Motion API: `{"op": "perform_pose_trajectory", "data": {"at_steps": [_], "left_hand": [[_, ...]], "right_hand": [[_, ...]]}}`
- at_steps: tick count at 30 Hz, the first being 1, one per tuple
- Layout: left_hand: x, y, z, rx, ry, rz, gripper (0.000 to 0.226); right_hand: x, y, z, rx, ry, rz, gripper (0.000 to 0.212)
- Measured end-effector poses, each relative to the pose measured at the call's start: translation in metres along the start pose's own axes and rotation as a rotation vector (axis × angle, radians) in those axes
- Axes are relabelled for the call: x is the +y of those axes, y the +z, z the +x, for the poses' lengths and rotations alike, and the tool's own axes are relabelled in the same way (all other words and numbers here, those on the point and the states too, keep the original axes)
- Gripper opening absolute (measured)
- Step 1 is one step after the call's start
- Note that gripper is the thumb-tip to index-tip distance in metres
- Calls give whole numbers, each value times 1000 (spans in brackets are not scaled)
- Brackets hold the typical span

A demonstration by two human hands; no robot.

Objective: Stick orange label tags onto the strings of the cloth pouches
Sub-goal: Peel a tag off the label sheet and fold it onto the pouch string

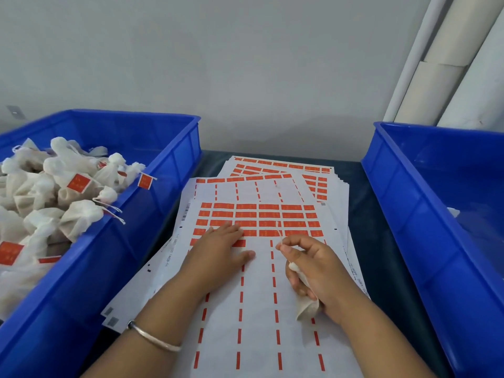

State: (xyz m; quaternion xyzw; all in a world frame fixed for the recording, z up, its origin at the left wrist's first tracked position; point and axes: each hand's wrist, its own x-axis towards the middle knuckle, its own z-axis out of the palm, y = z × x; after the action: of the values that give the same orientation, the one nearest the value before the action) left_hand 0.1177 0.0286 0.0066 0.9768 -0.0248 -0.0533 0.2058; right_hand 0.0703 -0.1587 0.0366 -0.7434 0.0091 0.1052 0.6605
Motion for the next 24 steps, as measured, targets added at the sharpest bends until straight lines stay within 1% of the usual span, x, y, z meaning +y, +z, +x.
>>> {"op": "perform_pose_trajectory", "data": {"at_steps": [3,11,14,20,24], "left_hand": [[-1,2,-2,-17,31,61,65],[-2,3,-2,-40,21,61,64],[-1,3,-3,-18,25,64,61],[-2,6,-6,86,-12,-50,52],[-3,7,-7,111,9,-38,47]], "right_hand": [[1,1,1,5,9,9,8],[2,4,0,21,32,38,7],[2,5,0,25,35,37,7],[4,4,2,29,36,51,8],[6,4,3,28,32,51,8]]}}
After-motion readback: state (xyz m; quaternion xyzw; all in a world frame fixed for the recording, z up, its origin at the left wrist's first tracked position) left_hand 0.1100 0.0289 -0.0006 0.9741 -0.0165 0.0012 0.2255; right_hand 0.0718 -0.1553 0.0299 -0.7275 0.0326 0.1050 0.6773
